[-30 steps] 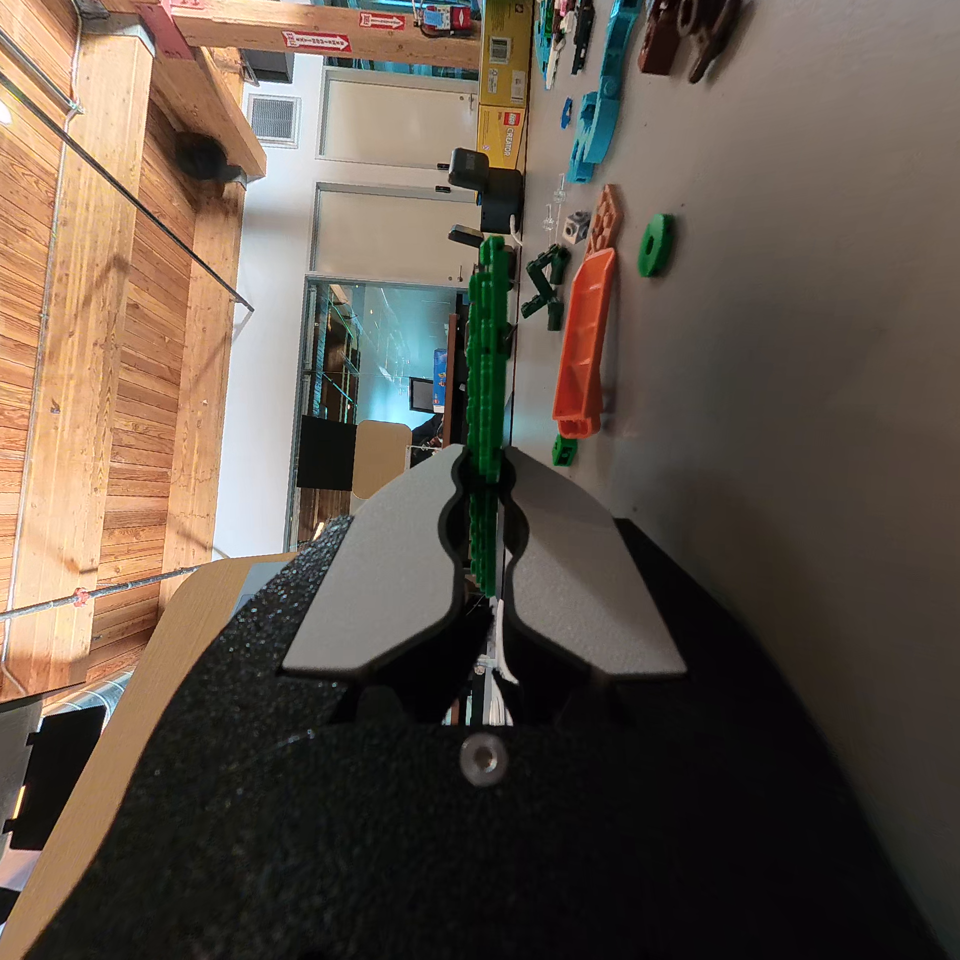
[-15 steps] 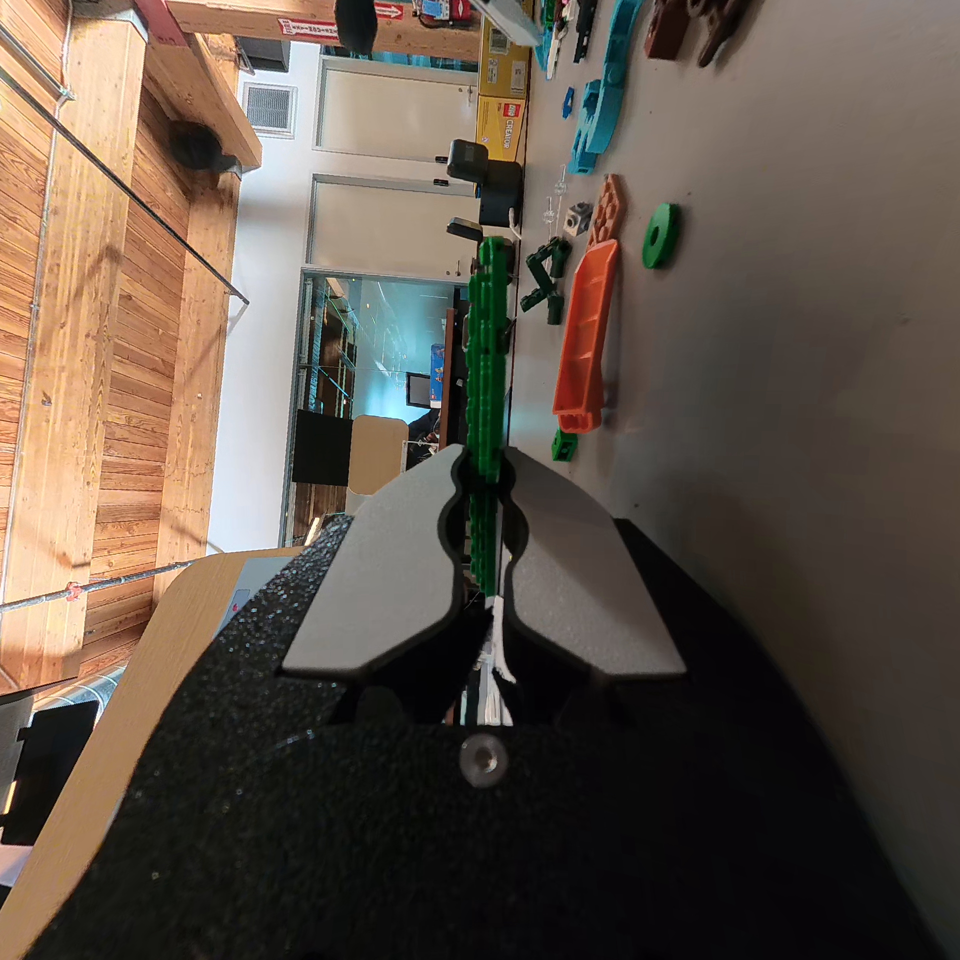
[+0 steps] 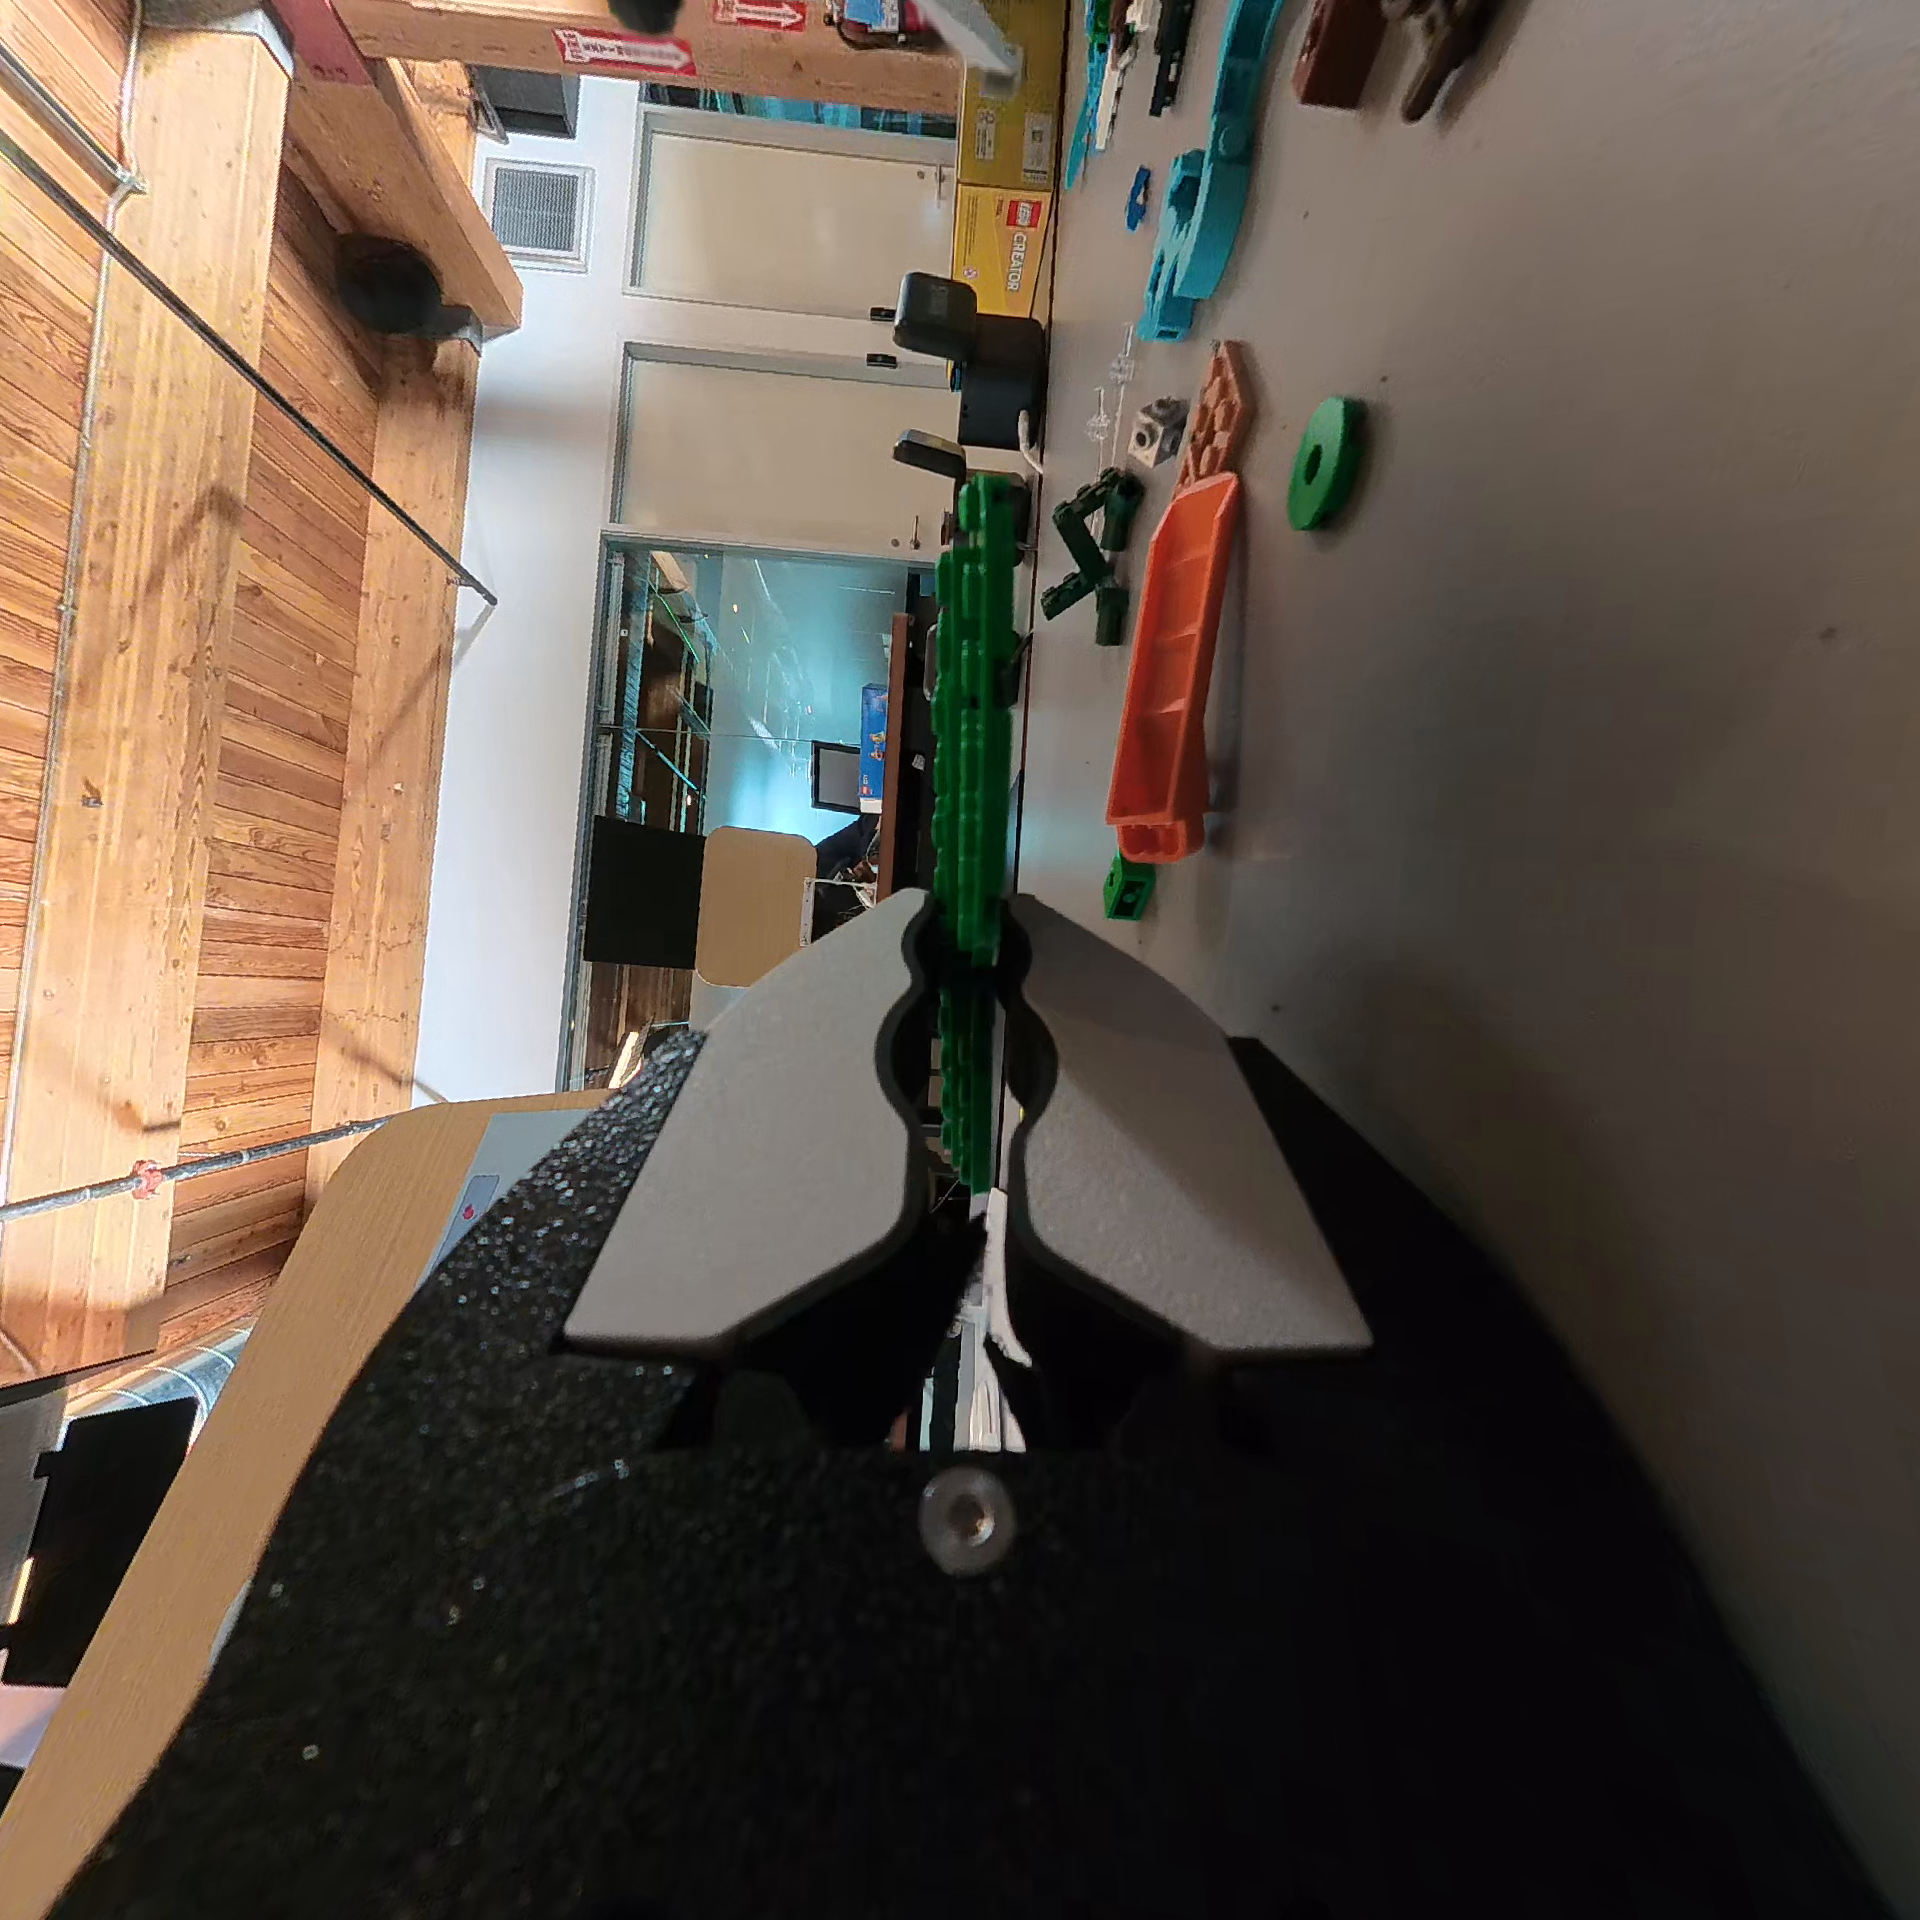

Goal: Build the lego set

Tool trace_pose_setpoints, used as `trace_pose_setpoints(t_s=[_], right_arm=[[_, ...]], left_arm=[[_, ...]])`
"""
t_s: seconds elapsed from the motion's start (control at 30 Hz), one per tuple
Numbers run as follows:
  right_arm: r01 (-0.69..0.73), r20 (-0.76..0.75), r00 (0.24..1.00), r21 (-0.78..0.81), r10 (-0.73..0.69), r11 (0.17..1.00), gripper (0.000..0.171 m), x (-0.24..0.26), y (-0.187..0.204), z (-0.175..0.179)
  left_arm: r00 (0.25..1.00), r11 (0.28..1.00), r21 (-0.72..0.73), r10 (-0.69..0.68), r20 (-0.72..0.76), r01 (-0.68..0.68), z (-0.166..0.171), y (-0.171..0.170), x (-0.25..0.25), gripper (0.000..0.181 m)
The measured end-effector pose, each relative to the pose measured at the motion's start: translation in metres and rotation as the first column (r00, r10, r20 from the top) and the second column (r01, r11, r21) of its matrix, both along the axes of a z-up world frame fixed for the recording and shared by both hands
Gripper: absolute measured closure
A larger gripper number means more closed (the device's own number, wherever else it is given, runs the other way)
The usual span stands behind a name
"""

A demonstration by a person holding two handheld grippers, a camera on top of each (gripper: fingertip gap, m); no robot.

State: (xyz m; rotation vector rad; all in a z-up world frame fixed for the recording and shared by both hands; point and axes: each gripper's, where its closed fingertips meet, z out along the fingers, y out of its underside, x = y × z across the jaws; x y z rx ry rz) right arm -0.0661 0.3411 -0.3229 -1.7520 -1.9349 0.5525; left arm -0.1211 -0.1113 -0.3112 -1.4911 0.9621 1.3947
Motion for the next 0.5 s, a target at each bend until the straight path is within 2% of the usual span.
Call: trace_pose_setpoints(t_s=[0.13,0.27,0.37,0.5], right_arm=[[0.060,-0.021,0.998,-0.006,-0.060,0.998,0.148,0.035,0.015,0.010],[0.056,0.018,0.998,-0.020,-0.055,0.998,0.148,0.068,0.013,0.001],[0.038,0.019,0.999,-0.011,-0.038,0.999,0.148,0.083,0.002,-0.001],[0.043,-0.036,0.998,-0.078,-0.046,0.996,0.148,0.088,-0.016,0.002]], left_arm=[[1.000,1.000,0.001,-0.003,0.000,0.003,0.000,0.000,0.000,0.173],[1.000,1.000,0.001,-0.008,0.000,0.008,0.000,0.002,0.002,0.173],[1.000,1.000,0.002,-0.010,0.002,0.010,0.000,0.002,0.002,0.172],[1.000,1.000,0.002,-0.011,0.003,0.010,0.000,0.002,0.002,0.173]])
